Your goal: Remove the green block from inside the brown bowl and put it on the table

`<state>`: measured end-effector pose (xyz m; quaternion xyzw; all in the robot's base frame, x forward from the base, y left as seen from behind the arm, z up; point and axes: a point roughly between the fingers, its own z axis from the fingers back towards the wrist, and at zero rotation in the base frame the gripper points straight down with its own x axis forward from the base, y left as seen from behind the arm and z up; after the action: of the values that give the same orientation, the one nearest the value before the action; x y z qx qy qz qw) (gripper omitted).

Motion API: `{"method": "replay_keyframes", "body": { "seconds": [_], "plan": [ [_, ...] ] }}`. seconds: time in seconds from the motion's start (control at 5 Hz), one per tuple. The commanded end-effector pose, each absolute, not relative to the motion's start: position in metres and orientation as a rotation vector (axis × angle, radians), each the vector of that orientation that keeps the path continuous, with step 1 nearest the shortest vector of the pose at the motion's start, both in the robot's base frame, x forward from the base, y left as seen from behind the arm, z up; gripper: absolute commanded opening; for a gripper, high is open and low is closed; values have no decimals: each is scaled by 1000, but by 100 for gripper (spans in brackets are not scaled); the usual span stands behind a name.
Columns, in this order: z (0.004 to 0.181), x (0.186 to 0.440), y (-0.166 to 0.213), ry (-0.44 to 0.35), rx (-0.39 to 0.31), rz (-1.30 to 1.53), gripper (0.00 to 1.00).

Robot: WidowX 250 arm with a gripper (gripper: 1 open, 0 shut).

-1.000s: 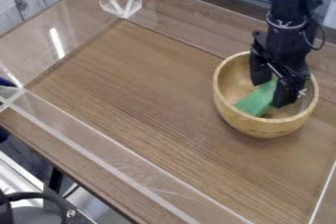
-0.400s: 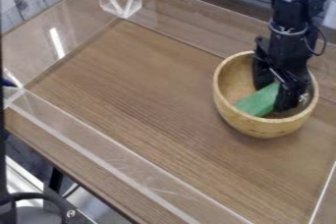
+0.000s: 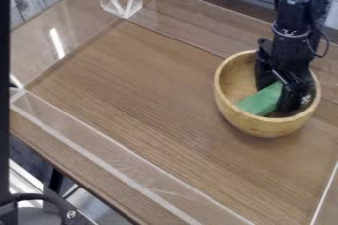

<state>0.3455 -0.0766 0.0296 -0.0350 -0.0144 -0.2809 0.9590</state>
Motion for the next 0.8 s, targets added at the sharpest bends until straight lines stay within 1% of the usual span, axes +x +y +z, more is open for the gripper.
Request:
{"method": "replay_keyframes", "body": {
  "seconds": [0.0,0.6],
  "plan": [
    [42,358,-77,-86,-70,-560,100],
    [31,360,-73,-70,-78,-541,100]
  ]
}}
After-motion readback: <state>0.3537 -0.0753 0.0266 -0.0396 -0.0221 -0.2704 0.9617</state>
